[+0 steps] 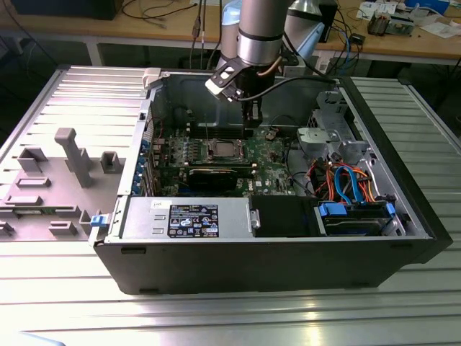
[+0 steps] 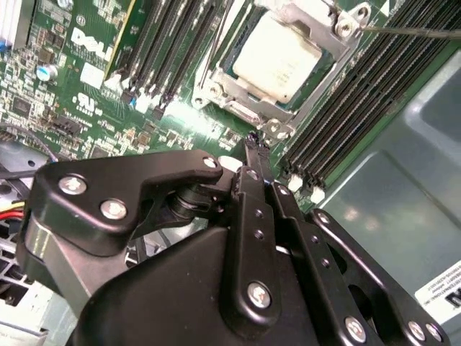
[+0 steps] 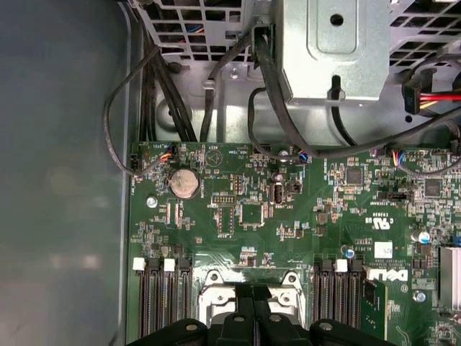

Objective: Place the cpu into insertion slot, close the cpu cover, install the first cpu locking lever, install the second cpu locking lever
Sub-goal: 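Close the cpu cover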

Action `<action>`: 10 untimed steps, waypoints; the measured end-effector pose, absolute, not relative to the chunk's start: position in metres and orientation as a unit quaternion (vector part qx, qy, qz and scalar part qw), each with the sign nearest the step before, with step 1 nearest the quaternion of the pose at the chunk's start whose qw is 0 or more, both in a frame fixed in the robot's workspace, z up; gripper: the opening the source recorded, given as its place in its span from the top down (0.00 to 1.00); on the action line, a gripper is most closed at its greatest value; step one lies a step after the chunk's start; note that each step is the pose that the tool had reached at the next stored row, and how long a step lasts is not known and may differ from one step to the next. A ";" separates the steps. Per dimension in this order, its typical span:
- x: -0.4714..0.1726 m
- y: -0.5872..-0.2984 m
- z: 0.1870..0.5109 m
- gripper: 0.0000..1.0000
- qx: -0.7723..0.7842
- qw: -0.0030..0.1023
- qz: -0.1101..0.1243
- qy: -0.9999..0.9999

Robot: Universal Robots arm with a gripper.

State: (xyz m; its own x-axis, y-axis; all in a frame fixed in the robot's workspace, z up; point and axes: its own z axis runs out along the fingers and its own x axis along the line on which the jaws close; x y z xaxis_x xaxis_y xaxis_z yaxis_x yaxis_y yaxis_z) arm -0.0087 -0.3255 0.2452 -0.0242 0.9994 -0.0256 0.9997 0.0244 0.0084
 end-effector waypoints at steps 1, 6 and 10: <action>-0.014 -0.325 0.245 0.89 0.698 0.012 -0.006 0.716; -0.048 -0.326 0.238 0.89 0.698 0.011 -0.007 0.716; -0.055 -0.326 0.235 0.89 0.698 0.011 -0.007 0.716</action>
State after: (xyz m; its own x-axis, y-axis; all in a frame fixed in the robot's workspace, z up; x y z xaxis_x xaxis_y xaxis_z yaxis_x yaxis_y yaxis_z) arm -0.0547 -0.3260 0.2345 -0.0242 0.9994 -0.0254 0.9997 0.0244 0.0066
